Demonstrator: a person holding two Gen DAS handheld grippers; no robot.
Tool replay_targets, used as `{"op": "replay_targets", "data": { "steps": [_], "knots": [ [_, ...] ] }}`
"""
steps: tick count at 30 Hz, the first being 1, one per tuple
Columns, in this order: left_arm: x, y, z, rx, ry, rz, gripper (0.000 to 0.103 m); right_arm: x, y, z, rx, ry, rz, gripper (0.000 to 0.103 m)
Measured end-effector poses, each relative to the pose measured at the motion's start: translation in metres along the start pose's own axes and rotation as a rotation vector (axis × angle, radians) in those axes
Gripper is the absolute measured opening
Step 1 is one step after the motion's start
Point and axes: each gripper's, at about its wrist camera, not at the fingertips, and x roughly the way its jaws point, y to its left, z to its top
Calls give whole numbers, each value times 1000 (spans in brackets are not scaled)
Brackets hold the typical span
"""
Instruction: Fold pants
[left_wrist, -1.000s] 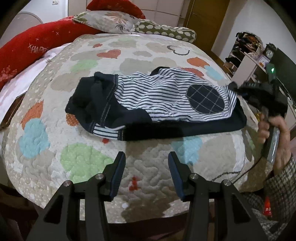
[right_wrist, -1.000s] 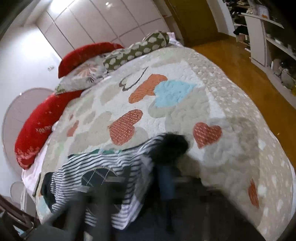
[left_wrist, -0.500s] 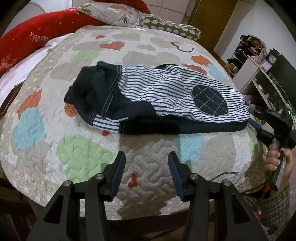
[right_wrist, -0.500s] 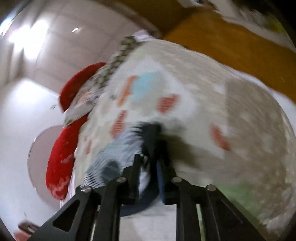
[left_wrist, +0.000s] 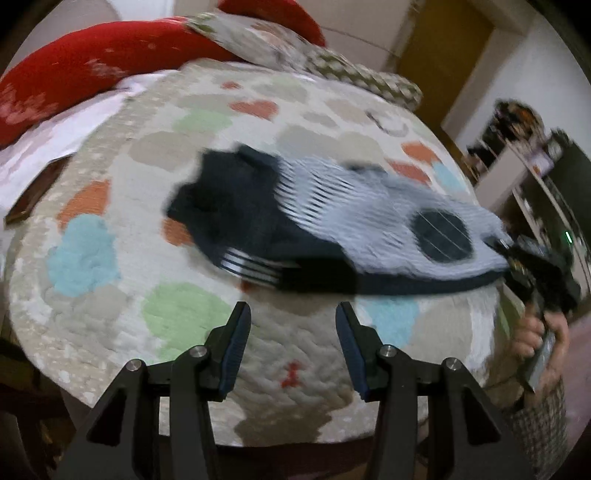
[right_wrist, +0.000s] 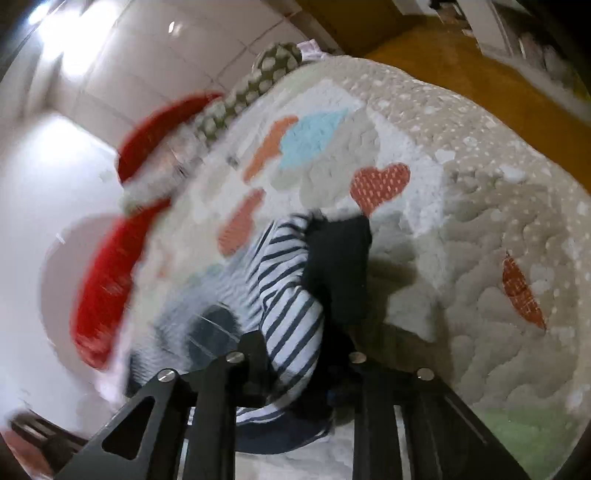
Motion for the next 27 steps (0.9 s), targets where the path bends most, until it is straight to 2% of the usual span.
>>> {"op": "replay_targets", "data": {
  "steps": [4,7,11,15,17,20,21,25,27],
  "knots": [
    [-9,27,12,-89,-39,36,52,-33,-4,10,-26,-93,-56,19],
    [-8,36,26,-130,-37,29,53,-46,-12,14,-31,-119,-103,20],
    [2,18,50,-75,-51,40,57,-42,-25,12,-7,-98,-143,29],
    [33,-10,74,4,-53,47,58,-37,-30,9,-14,-94,-181,30],
    [58,-15,82,25,-34,108,58,-36,-29,8,-19,-99,-182,30],
    [93,-10,84,83,3,317,54,-37,-30,5,-35,-99,-193,30],
    [99,-5,82,76,18,332,54,-37,-30,4,-40,-98,-196,31],
    [92,15,70,6,19,264,56,-36,-32,0,-67,-98,-196,32],
    [85,26,66,-31,16,204,60,-35,-33,-2,-69,-101,-195,33]
  ]
}}
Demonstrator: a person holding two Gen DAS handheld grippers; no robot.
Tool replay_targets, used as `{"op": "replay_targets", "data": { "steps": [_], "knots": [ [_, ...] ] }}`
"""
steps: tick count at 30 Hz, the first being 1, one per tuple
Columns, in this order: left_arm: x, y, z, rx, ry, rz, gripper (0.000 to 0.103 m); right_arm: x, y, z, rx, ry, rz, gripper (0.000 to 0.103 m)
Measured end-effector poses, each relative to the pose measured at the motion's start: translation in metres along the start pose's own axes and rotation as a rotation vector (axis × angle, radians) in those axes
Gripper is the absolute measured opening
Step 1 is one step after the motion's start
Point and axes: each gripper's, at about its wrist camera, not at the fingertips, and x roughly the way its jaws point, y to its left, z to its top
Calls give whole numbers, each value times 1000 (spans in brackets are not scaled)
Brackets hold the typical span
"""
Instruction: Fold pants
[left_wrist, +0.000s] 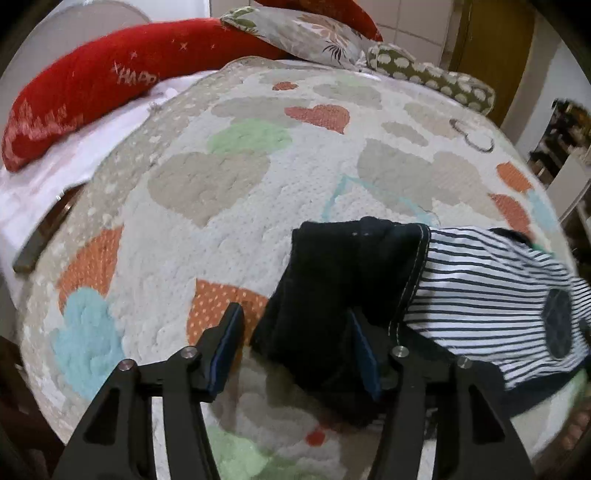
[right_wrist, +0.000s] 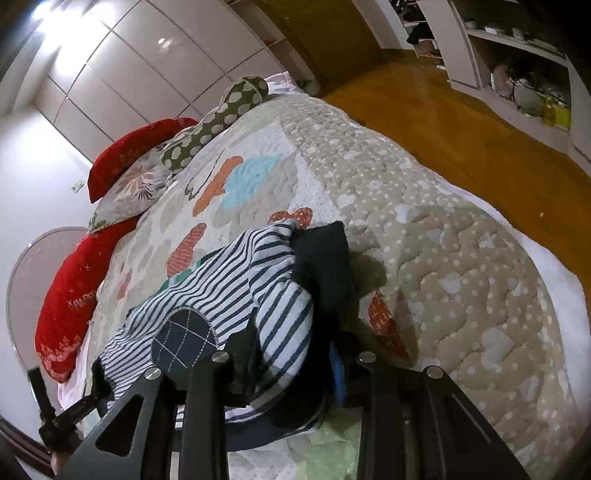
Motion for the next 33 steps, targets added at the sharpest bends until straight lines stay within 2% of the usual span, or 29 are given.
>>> {"op": "replay_targets", "data": {
  "steps": [1,5,7,8,13,19,24,28,33],
  "knots": [
    [-1,6,-1,-21,11,-23,64,0,-1,-1,2,-4,2,33],
    [-15,18,0,-95,57,-123,64,0,0,-5,-33,-23,2,33],
    [-36,6,0,-65,37,-166,63,0,1,-8,-55,-38,2,33],
    [-47,-6,1,-19,18,-191,64,-1,2,-11,-77,-53,2,33],
    [-70,-102,16,254,9,-305,71,-2,9,-19,-173,-95,-6,36],
    [-30,-250,36,517,151,-378,71,-5,7,-20,-185,-94,34,38],
    [14,-344,39,596,284,-456,71,-6,6,-22,-194,-103,45,38],
    [34,-394,26,652,361,-511,71,-7,7,-24,-203,-113,38,39],
    [48,-437,2,808,400,-510,71,-5,11,-25,-208,-111,21,39]
  ]
}}
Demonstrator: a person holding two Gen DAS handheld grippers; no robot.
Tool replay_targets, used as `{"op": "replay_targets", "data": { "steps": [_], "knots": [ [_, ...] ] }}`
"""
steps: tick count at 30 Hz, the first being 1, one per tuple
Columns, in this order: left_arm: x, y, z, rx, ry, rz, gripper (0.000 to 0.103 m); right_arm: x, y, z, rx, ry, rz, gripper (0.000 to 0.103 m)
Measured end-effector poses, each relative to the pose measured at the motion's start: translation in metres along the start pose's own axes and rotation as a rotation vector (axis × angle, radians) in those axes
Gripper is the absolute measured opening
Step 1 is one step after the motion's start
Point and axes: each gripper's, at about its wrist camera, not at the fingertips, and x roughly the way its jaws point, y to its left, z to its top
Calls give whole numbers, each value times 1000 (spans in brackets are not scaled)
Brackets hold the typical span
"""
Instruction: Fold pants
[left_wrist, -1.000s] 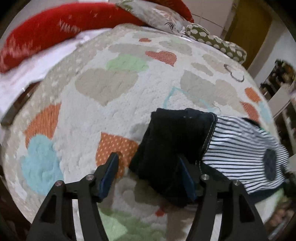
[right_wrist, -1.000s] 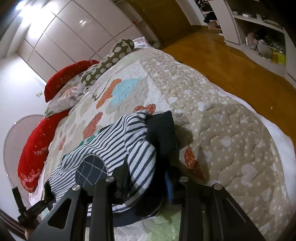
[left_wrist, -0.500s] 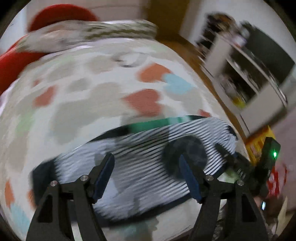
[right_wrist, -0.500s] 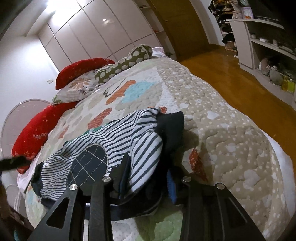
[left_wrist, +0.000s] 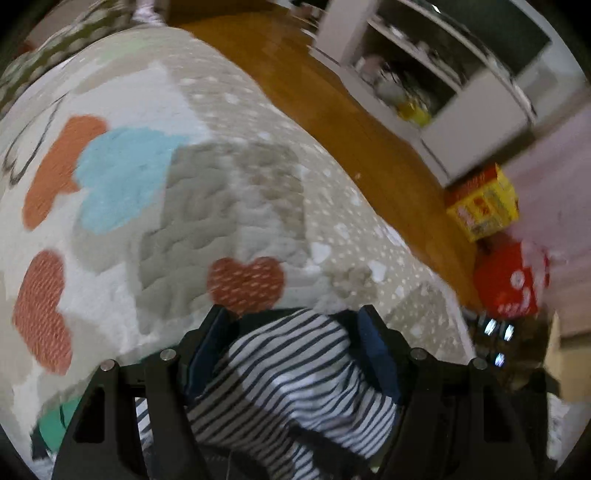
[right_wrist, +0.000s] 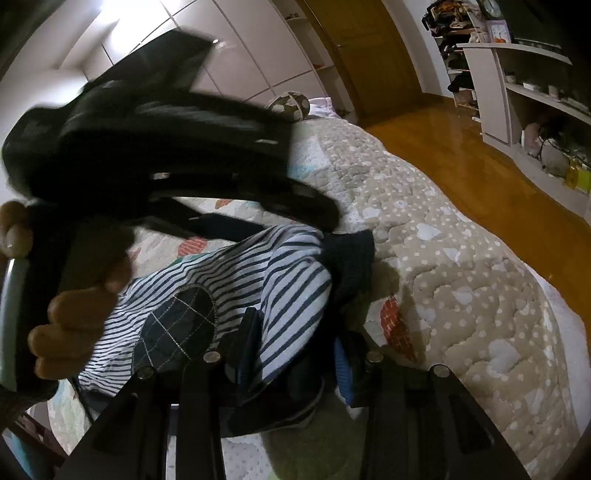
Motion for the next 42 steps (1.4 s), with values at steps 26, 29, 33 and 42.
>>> {"op": "replay_targets", "data": {
  "steps": [26,29,33,42],
  "knots": [
    [-143,163,-222,-608,-492,-130,73,26,175,-28,-445,134,171,57],
    [-159,173,-267,-677,-548,-86,76,25,197,-47,-516,142,177,69],
    [-163,181,-309,-756,-544,-17,76,16,200,-56,-525,157,179,70],
    [-179,194,-360,-818,-593,22,76,-25,165,-4,-314,97,48,37]
  ]
}}
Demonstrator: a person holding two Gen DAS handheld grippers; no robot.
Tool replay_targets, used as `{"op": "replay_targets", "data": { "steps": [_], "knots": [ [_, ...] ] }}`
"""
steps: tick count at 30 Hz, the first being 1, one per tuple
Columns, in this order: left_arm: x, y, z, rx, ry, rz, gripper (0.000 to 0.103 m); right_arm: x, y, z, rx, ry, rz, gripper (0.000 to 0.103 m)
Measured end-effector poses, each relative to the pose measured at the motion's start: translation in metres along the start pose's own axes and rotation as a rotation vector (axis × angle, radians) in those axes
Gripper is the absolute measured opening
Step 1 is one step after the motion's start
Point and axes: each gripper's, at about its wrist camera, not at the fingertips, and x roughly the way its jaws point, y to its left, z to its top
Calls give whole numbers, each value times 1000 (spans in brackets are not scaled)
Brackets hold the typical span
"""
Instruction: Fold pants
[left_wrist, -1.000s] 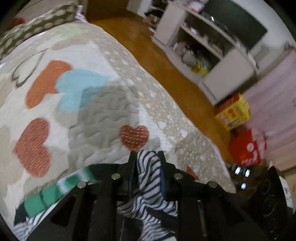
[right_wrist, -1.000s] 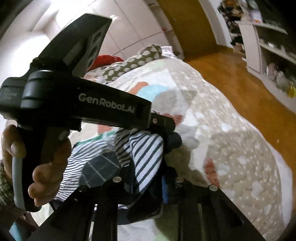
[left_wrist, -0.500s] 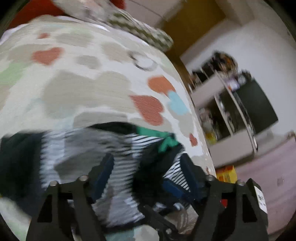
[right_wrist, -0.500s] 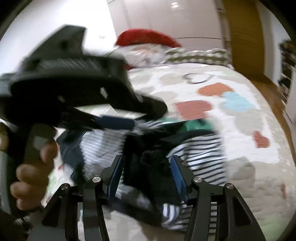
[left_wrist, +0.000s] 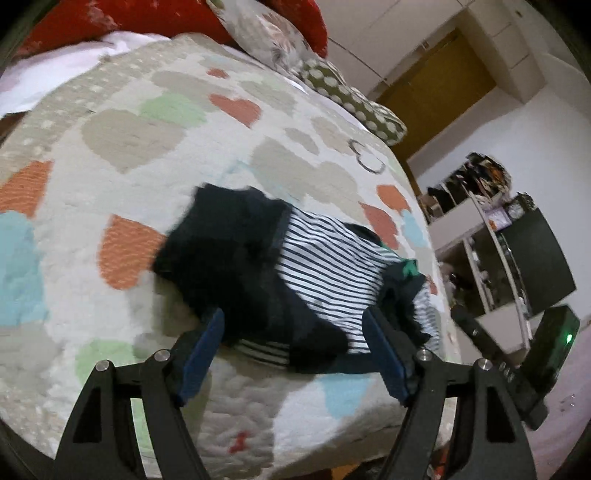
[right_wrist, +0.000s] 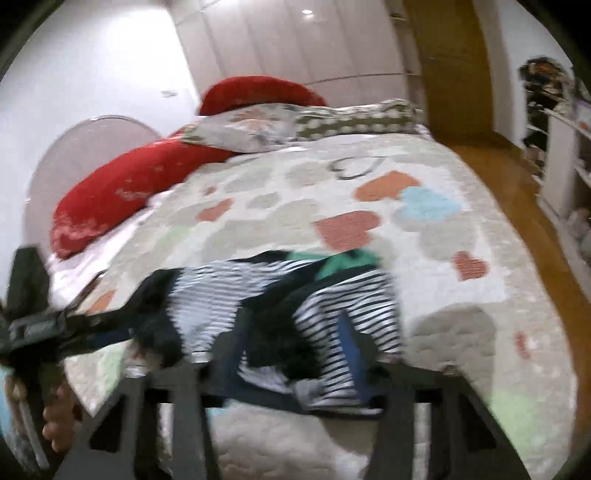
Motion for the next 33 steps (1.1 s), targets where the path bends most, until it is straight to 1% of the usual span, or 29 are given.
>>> {"op": "replay_targets", "data": {
  "steps": [1,2,3,5,7,9,10,11,13,15,17,19,21,23,24,25,26,27,28,30,31,33],
  "knots": [
    [-3,6,-2,-6,-5,6,76,3,1,5,-7,10,-28,35],
    [-2,10,-1,-16,-4,10,76,8,2,9,-15,19,-36,29],
    [-1,15,-2,-33,5,11,76,15,5,14,-26,30,-46,27],
    [2,23,-4,-58,26,7,76,35,13,19,-40,58,-67,26],
    [6,29,-7,-72,43,9,76,50,18,17,-26,99,-30,26],
    [8,34,-9,-81,53,13,76,72,22,10,-15,162,4,26],
    [7,37,-10,-87,54,8,76,85,23,6,-22,194,-1,26],
    [5,38,-10,-90,51,5,76,96,25,1,-42,215,-24,27],
    [-1,41,-9,-93,35,2,76,96,26,2,-55,206,-34,28],
    [-9,47,-7,-104,7,3,76,87,23,7,-28,200,-18,28],
    [-14,58,-4,-135,-21,17,76,76,24,11,-20,181,-1,28],
    [-12,73,-4,-192,-23,37,76,69,30,13,-35,168,5,30],
    [-8,82,-6,-225,-19,9,76,64,40,15,-51,165,25,36],
    [-8,83,-7,-216,-27,7,74,66,53,18,-67,178,54,40],
    [-8,83,-7,-209,-32,10,68,68,61,19,-79,188,71,42],
    [-8,83,-7,-204,-35,13,57,71,69,21,-90,202,87,43],
    [-7,85,-8,-205,-35,11,51,75,78,23,-102,220,108,44],
    [-7,87,-8,-211,-35,10,40,79,88,25,-110,244,132,46],
    [-8,92,-10,-227,-38,2,32,83,98,28,-111,270,161,47],
    [-9,100,-11,-248,-40,-19,27,94,118,32,-98,338,241,52],
    [-9,103,-12,-261,-39,-37,27,102,129,35,-98,373,273,54],
    [-11,111,-14,-291,-35,-78,27,121,158,39,-129,453,302,56]
  ]
}}
